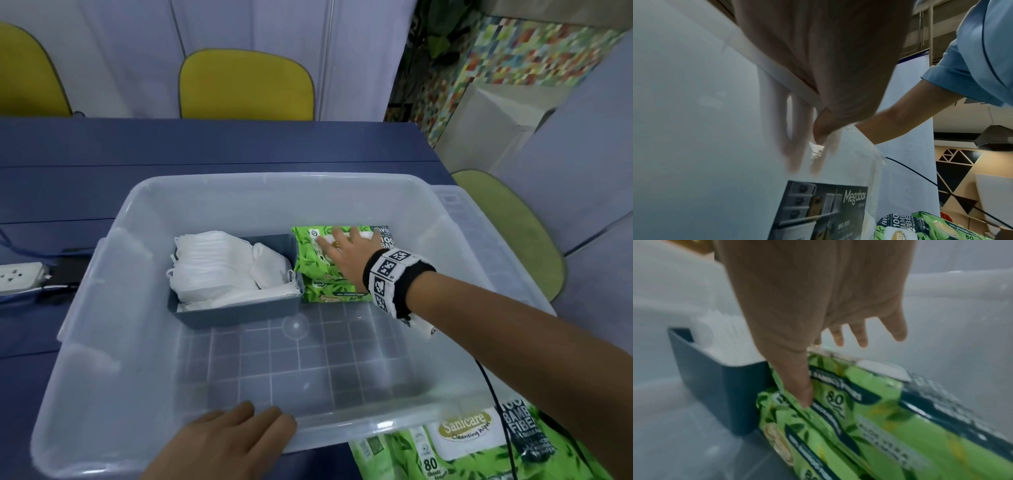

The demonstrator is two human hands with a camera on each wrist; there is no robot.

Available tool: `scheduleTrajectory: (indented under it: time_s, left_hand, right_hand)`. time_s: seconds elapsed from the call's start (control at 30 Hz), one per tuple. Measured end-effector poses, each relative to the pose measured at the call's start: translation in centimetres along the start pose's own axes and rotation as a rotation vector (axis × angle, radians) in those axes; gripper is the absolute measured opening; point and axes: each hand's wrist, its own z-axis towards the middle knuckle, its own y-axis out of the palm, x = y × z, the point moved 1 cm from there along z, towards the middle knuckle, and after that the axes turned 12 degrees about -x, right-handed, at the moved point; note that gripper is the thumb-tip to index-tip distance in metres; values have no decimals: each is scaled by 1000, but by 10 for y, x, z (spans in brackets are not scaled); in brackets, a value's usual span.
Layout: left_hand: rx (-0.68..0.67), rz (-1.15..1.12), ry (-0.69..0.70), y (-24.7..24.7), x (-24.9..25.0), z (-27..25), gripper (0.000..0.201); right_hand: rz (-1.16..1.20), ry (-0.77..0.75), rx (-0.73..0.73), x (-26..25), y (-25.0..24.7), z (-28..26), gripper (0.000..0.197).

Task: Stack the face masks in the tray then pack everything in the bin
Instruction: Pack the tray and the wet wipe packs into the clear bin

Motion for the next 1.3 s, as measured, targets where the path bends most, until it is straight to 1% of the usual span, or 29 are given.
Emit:
scheduleTrajectory:
  time_s: [0.03, 0.1, 0.13, 0.17, 0.23, 0.33, 0.43, 0.5, 0.6, 0.63, 0.67, 0.7, 0.73, 0.77, 0.8, 0.87, 0.93, 0.97, 1.03, 1.1, 1.13, 1.17, 1.23, 1.3]
  left_hand:
    - [59, 50, 7, 3, 1, 2, 35]
    - [84, 70, 38, 5, -2, 2, 31]
    - [94, 58, 52, 4, -3, 3, 25]
    - [111, 60, 61, 3, -4, 4, 19]
    - [123, 48, 73, 1, -1, 5, 17]
    - [124, 40, 56, -1, 0, 4, 15]
    - [114, 18, 47, 0, 1, 4, 19]
    - [115, 15, 51, 0, 2, 4, 18]
    - [120, 24, 68, -2, 2, 4, 18]
    - [118, 23, 70, -3, 3, 4, 19]
    - [120, 27, 73, -4, 3, 4, 20]
    - [124, 33, 75, -4, 2, 4, 22]
    - [134, 44, 78, -3, 1, 3, 26]
    - [144, 53, 81, -3, 1, 3, 31]
    - [153, 61, 79, -2, 0, 2, 36]
    - [165, 89, 60, 0, -1, 1, 48]
    - [149, 96, 32, 3, 0, 0, 54]
    - [140, 80, 20, 3, 0, -1, 52]
    - [148, 40, 13, 4, 3, -1, 45]
    - [195, -17, 9, 2, 9, 1, 41]
    - [229, -57, 1, 0, 14, 3, 44]
    - [267, -98, -4, -2, 20, 5, 46]
    - [325, -160, 21, -6, 39, 12, 46]
    - [363, -170, 112, -7, 63, 21, 36]
  right_hand:
    - [13, -21, 4, 3, -4, 0, 98]
    - [46, -102, 91, 3, -12, -1, 105]
    - [49, -162, 141, -1, -14, -2, 104]
    - [30, -232, 173, -6, -15, -2, 100]
    - [-21, -370, 189, -11, -15, -2, 82]
    - [7, -443, 178, -4, -15, -1, 56]
    - [87, -432, 130, 5, -15, 2, 46]
    - [77, -406, 104, 2, -21, -1, 43]
    - [-105, -334, 54, -17, -27, -4, 40]
    - [-187, -310, 30, -22, -25, 4, 41]
    - [-204, -292, 4, -25, -23, 11, 41]
    - [-138, -295, -24, -25, -21, 16, 39]
    - [-6, -308, -49, -21, -22, 18, 37]
    - [176, -329, -31, -14, -20, 17, 35]
    - [358, -328, 27, -5, -25, 8, 34]
    - [692, -309, 213, 20, -35, -19, 34]
    - [922, -340, 335, 45, -47, -63, 30]
    - [1004, -361, 394, 57, -48, -85, 27]
    - [1056, -386, 560, 77, -47, -140, 22]
    - [1076, -396, 738, 95, -31, -197, 19]
    - [1106, -378, 794, 101, -17, -225, 18]
    - [1147, -343, 845, 104, -1, -252, 19]
    - [1264, -216, 938, 104, 41, -295, 20]
    - [1393, -25, 984, 100, 90, -323, 19]
